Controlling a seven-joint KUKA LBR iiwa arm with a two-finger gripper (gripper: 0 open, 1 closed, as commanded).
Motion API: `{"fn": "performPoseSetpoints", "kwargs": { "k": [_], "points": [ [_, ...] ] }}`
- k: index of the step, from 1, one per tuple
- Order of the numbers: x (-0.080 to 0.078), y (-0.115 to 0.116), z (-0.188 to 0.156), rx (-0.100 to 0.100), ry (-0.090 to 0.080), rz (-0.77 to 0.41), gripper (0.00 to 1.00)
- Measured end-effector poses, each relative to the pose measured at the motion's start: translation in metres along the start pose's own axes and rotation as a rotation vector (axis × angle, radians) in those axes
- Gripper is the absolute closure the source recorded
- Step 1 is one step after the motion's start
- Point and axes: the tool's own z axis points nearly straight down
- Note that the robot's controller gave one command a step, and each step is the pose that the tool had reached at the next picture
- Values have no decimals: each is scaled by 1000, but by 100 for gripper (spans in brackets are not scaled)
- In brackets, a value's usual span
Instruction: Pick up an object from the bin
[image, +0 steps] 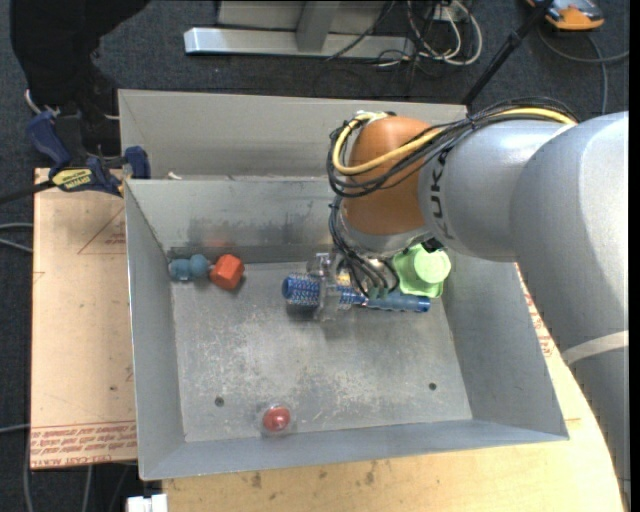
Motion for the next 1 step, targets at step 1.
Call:
{"fn": "performPoseSetpoints", "kwargs": {
  "k": [1],
  "points": [
    [-2,1,-108,0,-8,1,100]
  ]
}}
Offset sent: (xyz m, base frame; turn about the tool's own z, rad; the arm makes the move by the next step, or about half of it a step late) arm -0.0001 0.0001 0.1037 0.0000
